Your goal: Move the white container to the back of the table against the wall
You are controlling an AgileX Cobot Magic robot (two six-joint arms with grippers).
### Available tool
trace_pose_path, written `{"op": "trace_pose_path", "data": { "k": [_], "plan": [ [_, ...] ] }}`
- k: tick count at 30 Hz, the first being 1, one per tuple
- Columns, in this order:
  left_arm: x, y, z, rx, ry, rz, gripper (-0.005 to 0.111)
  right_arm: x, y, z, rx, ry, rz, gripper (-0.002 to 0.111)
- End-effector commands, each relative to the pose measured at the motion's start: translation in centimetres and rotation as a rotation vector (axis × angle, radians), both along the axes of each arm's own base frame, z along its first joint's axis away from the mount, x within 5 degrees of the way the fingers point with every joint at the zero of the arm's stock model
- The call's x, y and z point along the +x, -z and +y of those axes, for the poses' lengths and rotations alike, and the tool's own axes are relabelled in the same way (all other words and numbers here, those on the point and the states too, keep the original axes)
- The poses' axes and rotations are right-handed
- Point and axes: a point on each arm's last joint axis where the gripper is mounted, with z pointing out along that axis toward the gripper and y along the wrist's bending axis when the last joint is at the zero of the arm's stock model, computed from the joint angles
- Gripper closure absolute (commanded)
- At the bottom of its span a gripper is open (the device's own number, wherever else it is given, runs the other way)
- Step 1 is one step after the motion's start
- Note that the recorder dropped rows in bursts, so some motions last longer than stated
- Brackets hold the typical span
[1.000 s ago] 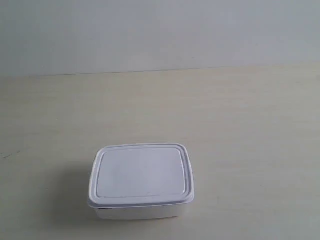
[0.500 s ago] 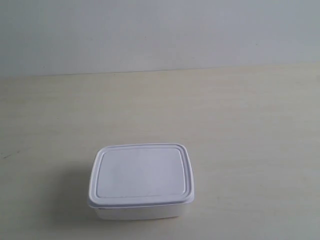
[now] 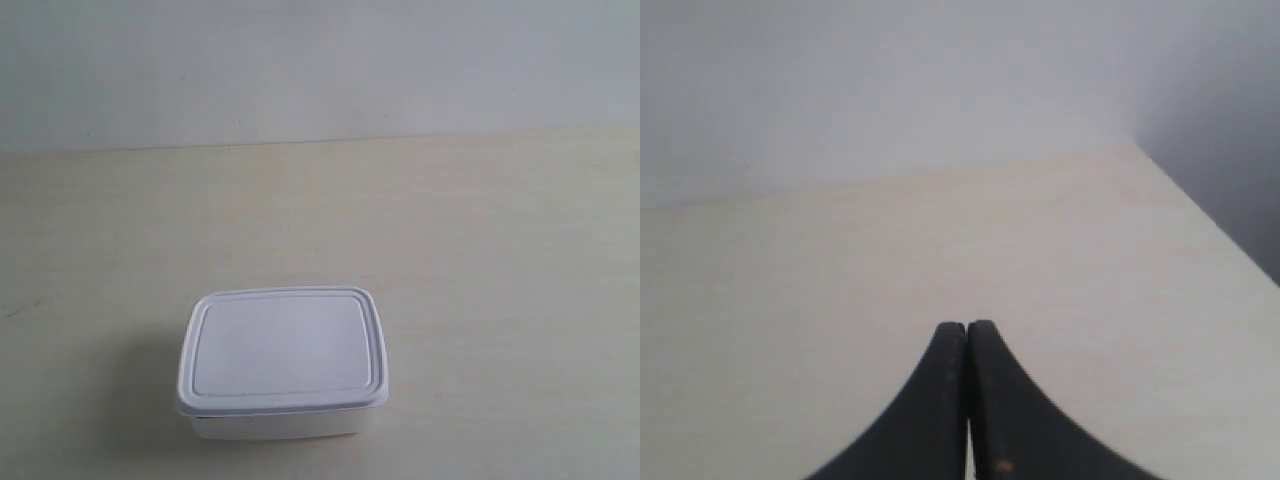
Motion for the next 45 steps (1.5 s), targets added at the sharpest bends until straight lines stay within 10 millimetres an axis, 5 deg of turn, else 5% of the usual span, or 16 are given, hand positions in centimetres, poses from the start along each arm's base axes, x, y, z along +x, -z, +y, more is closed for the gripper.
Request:
{"op": "trace_pose_path", "data": {
  "k": [1, 13, 45],
  "plan": [
    [2.3, -3.7, 0.5, 0.013, -0.004, -0.046, 0.107, 2.7, -4.7, -0.2, -0.008, -0.004, -0.073, 0.108],
    [5.6, -12.8, 1.1, 0.051, -0.002, -0.244, 0.107, 6.0, -13.2, -0.4, -0.022, -0.004, -0.243, 0.108],
    [5.9, -13.8, 0.8, -0.012, 0.013, -0.358, 0.107, 5.5, -13.9, -0.4, -0.024, -0.003, -0.27, 0.108]
  ]
}}
